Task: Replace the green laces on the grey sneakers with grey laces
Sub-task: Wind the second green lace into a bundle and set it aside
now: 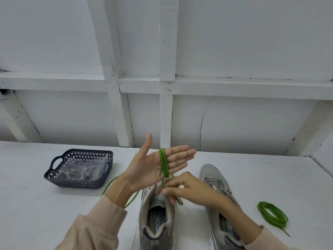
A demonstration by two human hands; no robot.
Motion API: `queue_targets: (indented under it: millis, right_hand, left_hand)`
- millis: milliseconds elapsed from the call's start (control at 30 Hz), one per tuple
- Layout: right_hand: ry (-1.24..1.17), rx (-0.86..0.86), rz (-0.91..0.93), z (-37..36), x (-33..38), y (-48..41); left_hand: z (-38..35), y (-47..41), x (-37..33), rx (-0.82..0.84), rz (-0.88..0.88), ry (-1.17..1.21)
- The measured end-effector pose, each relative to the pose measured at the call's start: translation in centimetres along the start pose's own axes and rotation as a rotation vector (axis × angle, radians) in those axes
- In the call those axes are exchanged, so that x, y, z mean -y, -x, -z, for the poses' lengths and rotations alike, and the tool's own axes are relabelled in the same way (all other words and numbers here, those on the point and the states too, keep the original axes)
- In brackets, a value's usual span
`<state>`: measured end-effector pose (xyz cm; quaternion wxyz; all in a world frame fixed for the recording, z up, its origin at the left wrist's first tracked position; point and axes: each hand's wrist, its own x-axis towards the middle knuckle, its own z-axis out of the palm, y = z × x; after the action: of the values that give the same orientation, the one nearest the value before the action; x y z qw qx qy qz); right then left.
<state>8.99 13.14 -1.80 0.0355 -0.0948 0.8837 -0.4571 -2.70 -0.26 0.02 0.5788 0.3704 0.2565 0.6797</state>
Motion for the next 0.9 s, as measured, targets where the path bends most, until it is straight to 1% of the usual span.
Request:
queue_targets:
  millis: [67,167,233,267,333,433,533,600,700,800,900]
  right_hand:
    - [0.051,0.082,0.011,-0.4,0.9,0.6]
    - [0.235,0.253,0.031,0.1,2.6,1.1]
    - [0.378,0.314,0.064,1.0,4.1,1.1]
    - [0.425,0.305,0.072,1.7,4.7,1.0]
    - [0.498,0.230,0.081,3.5,5.9,0.7]
    - [0.661,0.081,0.033,6.6,7.0,0.2]
    - [0.722,-0.029,0.059,8.8,7.4,-0.3]
    - [0.677,-0.084,0.125,9.1,7.2,-0.9]
    - [0.474,-0.156,0.182,8.7,6.1,-2.2]
    - [0.338,-0.240,0.142,7.6,3.6,-3.3]
    - [0.073,-0.225,0.074,5.6,0.5,-3.2]
  left_hand:
    - [0.6,0.0,0.0,-0.047,0.006,-0.033]
    - [1.5,0.1,0.5,-0.119,0.034,-0.066]
    - [1.7,0.2,0.9,-0.158,0.055,-0.083]
    - [1.8,0.2,1.1,-0.174,0.073,-0.084]
    - [1.6,0.5,1.5,-0.195,0.121,-0.069]
    - [1.2,0.8,1.8,-0.157,0.160,-0.039]
    - [1.0,0.8,1.8,-0.100,0.207,-0.090]
    - [0.9,0.6,1.8,-0.055,0.241,-0.131]
    - [0.2,0.2,2.0,0.011,0.275,-0.185]
    - [-0.4,-0.1,2.0,0.032,0.259,-0.187]
    - [-0.4,0.0,1.3,0.034,0.192,-0.122]
